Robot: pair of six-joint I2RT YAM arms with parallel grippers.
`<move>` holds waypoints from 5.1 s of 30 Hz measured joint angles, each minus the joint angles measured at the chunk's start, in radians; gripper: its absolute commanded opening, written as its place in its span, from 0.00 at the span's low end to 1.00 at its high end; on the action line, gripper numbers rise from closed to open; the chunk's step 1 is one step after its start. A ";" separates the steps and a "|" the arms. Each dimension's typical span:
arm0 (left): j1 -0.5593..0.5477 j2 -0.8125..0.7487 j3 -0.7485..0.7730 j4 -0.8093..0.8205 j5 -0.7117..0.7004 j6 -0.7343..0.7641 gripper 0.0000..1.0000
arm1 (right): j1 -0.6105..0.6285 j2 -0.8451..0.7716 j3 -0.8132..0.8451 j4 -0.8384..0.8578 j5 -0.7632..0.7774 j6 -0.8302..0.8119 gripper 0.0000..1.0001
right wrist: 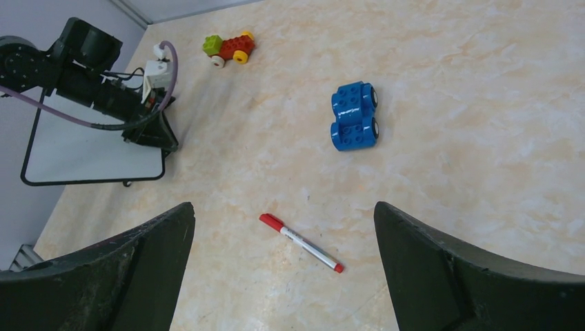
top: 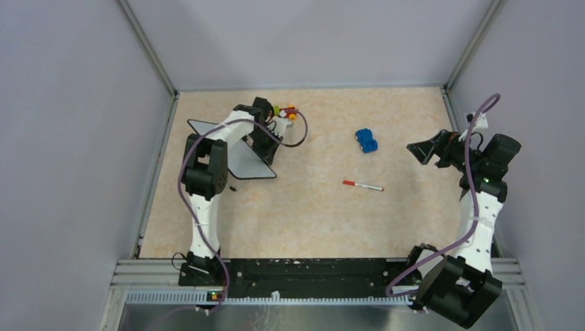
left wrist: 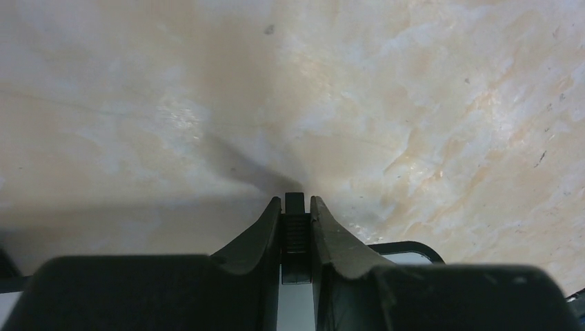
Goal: Write a sentence on the whiteboard
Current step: Move the whiteboard to the center of the board, then pick up the whiteboard marker from the center of the board.
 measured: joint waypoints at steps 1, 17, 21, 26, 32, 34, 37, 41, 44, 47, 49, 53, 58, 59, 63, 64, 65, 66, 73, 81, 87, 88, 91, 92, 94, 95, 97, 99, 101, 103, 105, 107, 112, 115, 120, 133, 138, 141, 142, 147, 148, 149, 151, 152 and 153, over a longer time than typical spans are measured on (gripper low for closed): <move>-0.008 -0.010 -0.016 0.006 -0.009 0.004 0.04 | 0.000 -0.001 0.000 0.000 0.000 0.000 0.98; -0.322 -0.171 -0.290 0.108 -0.180 0.087 0.00 | 0.002 -0.002 0.000 -0.001 0.004 -0.006 0.98; -0.423 -0.191 -0.323 0.115 -0.196 0.098 0.00 | 0.002 -0.002 0.000 -0.002 0.007 -0.007 0.98; -0.546 -0.230 -0.385 0.137 -0.230 0.125 0.00 | 0.002 -0.002 0.000 -0.002 0.007 -0.007 0.98; -0.695 -0.278 -0.457 0.157 -0.307 0.180 0.00 | 0.002 -0.002 0.000 -0.001 0.009 -0.007 0.98; -0.732 -0.280 -0.465 0.158 -0.330 0.195 0.00 | 0.002 -0.002 0.000 -0.002 0.010 -0.008 0.98; -0.785 -0.290 -0.484 0.167 -0.365 0.226 0.00 | 0.002 -0.002 0.000 -0.002 0.013 -0.008 0.98; -0.857 -0.311 -0.526 0.183 -0.420 0.278 0.00 | 0.002 -0.002 0.000 -0.002 0.018 -0.008 0.98; -0.910 -0.327 -0.555 0.187 -0.447 0.320 0.00 | 0.002 -0.002 0.000 -0.002 0.020 -0.008 0.98; -0.950 -0.339 -0.575 0.185 -0.458 0.362 0.00 | 0.002 -0.002 0.000 -0.002 0.023 -0.009 0.98; -0.966 -0.341 -0.578 0.182 -0.460 0.381 0.00 | 0.002 -0.002 0.000 -0.002 0.024 -0.011 0.98; -0.997 -0.341 -0.580 0.173 -0.462 0.417 0.00 | 0.002 -0.002 0.000 -0.002 0.026 -0.016 0.98; -1.043 -0.341 -0.580 0.150 -0.460 0.447 0.01 | 0.002 -0.002 0.000 -0.002 0.026 -0.017 0.98; -1.050 -0.341 -0.580 0.143 -0.460 0.451 0.02 | 0.002 -0.002 0.000 -0.002 0.026 -0.017 0.98; -1.057 -0.341 -0.579 0.125 -0.462 0.468 0.07 | 0.002 -0.002 0.000 -0.002 0.026 -0.018 0.98; -1.057 -0.341 -0.576 0.119 -0.462 0.469 0.09 | 0.002 -0.002 0.000 -0.002 0.026 -0.018 0.98; -1.057 -0.341 -0.570 0.108 -0.462 0.470 0.11 | 0.002 -0.002 0.000 -0.002 0.026 -0.018 0.98; -1.057 -0.341 -0.565 0.100 -0.463 0.471 0.13 | 0.002 -0.002 0.000 -0.002 0.026 -0.018 0.98; -1.044 -0.341 -0.502 0.046 -0.478 0.471 0.25 | 0.002 -0.013 0.000 -0.002 0.026 -0.018 0.98; -1.037 -0.336 -0.463 0.027 -0.500 0.476 0.27 | 0.002 -0.014 0.000 -0.002 0.026 -0.019 0.98; -1.040 -0.299 -0.462 0.035 -0.492 0.478 0.32 | 0.002 -0.014 0.000 -0.002 0.026 -0.019 0.98; -1.040 -0.295 -0.462 0.036 -0.491 0.479 0.37 | 0.002 -0.014 0.000 -0.002 0.026 -0.019 0.98; -1.039 -0.290 -0.462 0.038 -0.497 0.480 0.50 | 0.002 -0.014 0.000 -0.002 0.026 -0.021 0.98; -1.039 -0.290 -0.462 0.040 -0.499 0.481 0.52 | 0.002 -0.014 0.000 -0.002 0.026 -0.022 0.98; -1.038 -0.290 -0.462 0.043 -0.500 0.478 0.56 | 0.002 -0.014 0.000 -0.002 0.026 -0.023 0.98; -1.038 -0.290 -0.462 0.043 -0.500 0.478 0.60 | 0.002 -0.014 0.000 -0.002 0.026 -0.023 0.98; -1.038 -0.290 -0.462 0.043 -0.499 0.475 0.66 | 0.002 -0.014 0.000 -0.002 0.026 -0.023 0.98; -1.038 -0.290 -0.458 0.042 -0.495 0.472 0.82 | 0.002 -0.014 0.000 -0.002 0.025 -0.024 0.98; -1.038 -0.290 -0.446 0.041 -0.482 0.467 0.98 | 0.002 -0.016 -0.002 0.000 0.024 -0.023 0.98; -1.038 -0.296 -0.435 0.043 -0.459 0.454 0.99 | 0.002 -0.028 -0.015 0.013 0.023 -0.019 0.98; -1.038 -0.318 -0.433 0.048 -0.428 0.440 0.99 | 0.002 -0.048 -0.037 0.032 0.023 -0.004 0.98; -1.038 -0.350 -0.433 0.051 -0.399 0.427 0.99 | 0.002 -0.076 -0.064 0.064 0.025 0.021 0.98; -1.023 -0.461 -0.429 0.075 -0.297 0.374 0.99 | 0.002 -0.125 -0.082 0.116 0.018 0.045 0.98; -0.978 -0.499 -0.399 0.078 -0.217 0.326 0.99 | 0.003 -0.089 -0.047 0.081 -0.015 0.014 0.95; -0.794 -0.534 -0.326 0.105 -0.080 0.209 0.99 | 0.009 0.048 0.068 -0.046 -0.057 -0.108 0.94; -0.281 -0.714 -0.200 0.216 0.143 -0.160 0.99 | 0.363 0.186 0.111 -0.403 0.249 -0.668 0.71; -0.145 -0.788 -0.200 0.230 0.198 -0.257 0.99 | 0.522 0.222 0.050 -0.399 0.423 -0.758 0.66; -0.092 -0.824 -0.203 0.240 0.239 -0.298 0.99 | 0.600 0.265 0.018 -0.370 0.509 -0.788 0.64; -0.082 -0.833 -0.206 0.244 0.250 -0.307 0.99 | 0.618 0.285 0.010 -0.360 0.534 -0.797 0.63; -0.045 -0.873 -0.237 0.265 0.303 -0.342 0.99 | 0.655 0.386 0.006 -0.305 0.610 -0.824 0.57; -0.043 -0.877 -0.246 0.269 0.309 -0.344 0.99 | 0.661 0.406 0.006 -0.293 0.621 -0.828 0.56; -0.042 -0.878 -0.251 0.268 0.313 -0.345 0.99 | 0.669 0.426 0.006 -0.281 0.636 -0.830 0.56; -0.040 -0.878 -0.262 0.269 0.323 -0.349 0.99 | 0.684 0.450 0.004 -0.261 0.658 -0.836 0.54; -0.040 -0.878 -0.265 0.268 0.326 -0.351 0.99 | 0.694 0.460 0.000 -0.242 0.669 -0.839 0.53; -0.038 -0.878 -0.268 0.269 0.330 -0.353 0.99 | 0.702 0.468 -0.001 -0.235 0.679 -0.842 0.52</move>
